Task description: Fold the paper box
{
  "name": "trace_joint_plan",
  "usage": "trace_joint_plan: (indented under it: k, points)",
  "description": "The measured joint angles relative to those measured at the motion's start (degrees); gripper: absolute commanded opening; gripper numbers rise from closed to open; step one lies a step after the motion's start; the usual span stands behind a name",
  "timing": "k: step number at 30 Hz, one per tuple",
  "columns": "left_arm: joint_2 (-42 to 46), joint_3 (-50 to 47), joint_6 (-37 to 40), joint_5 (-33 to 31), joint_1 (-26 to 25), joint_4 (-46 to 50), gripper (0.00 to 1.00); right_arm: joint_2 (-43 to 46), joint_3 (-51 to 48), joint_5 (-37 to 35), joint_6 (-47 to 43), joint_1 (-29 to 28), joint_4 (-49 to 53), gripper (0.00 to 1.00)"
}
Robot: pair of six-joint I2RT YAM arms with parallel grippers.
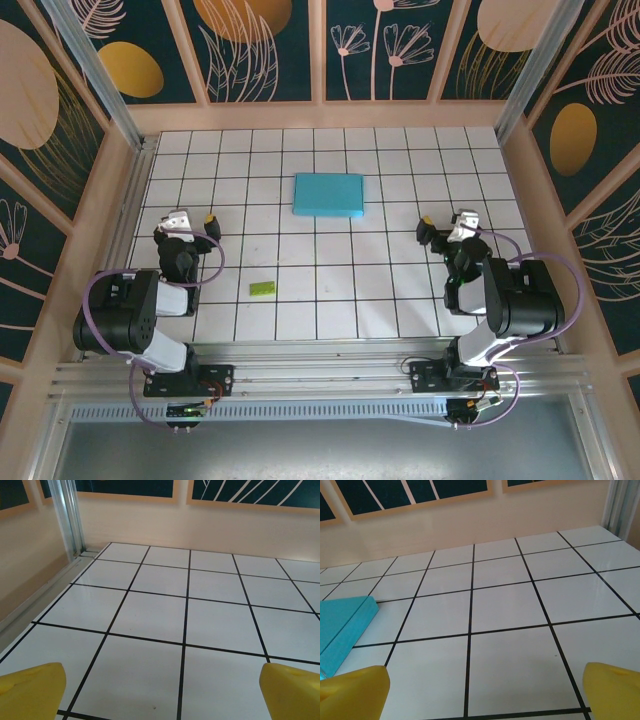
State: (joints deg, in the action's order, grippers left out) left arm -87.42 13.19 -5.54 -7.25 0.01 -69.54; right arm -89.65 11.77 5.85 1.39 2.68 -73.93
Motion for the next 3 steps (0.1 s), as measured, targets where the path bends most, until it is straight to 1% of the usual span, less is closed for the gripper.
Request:
trace_joint_plan:
  k: [3]
  points:
    - [0.0, 0.0, 0.0, 0.0, 0.0, -0.2, 0.99, 0.0, 0.2, 0.0, 0.0, 0.0, 0.0, 0.99]
